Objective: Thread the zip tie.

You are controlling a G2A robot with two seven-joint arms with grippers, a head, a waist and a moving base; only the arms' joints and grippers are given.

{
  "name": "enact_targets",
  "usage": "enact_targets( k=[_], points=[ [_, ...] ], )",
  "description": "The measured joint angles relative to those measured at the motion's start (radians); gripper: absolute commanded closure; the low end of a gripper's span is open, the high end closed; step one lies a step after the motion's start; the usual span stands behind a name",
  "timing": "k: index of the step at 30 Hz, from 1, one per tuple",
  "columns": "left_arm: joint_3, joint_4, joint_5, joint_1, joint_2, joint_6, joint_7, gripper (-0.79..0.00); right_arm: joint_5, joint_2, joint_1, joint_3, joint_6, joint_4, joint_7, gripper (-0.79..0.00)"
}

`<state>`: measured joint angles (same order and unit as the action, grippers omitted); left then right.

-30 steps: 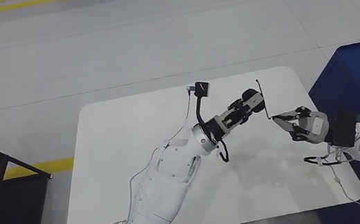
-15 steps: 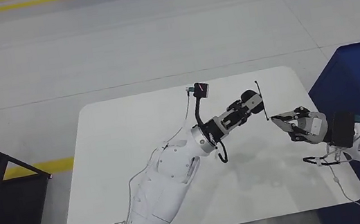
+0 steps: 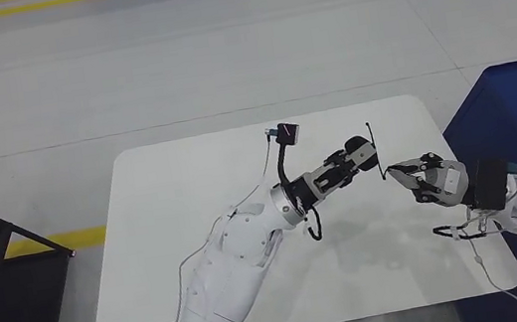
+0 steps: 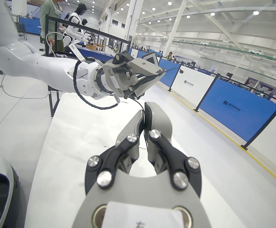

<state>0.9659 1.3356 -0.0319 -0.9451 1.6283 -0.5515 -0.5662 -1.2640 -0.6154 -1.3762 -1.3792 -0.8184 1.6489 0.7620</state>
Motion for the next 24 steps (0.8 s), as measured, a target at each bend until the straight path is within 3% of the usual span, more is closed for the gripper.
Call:
enact_targets(
  k=[15,24],
  points=[
    [-0.001,0.028,0.008,-0.020,-0.003,0.010,0.015,0.000,0.036,-0.007,-0.004,0.001,-0.019,0.015,-0.064,0.000],
    [0.005,0.048,0.023,-0.047,-0.008,-0.060,0.078,0.000,0.173,-0.015,0.013,-0.015,-0.152,0.000,-0.145,0.000]
  ],
)
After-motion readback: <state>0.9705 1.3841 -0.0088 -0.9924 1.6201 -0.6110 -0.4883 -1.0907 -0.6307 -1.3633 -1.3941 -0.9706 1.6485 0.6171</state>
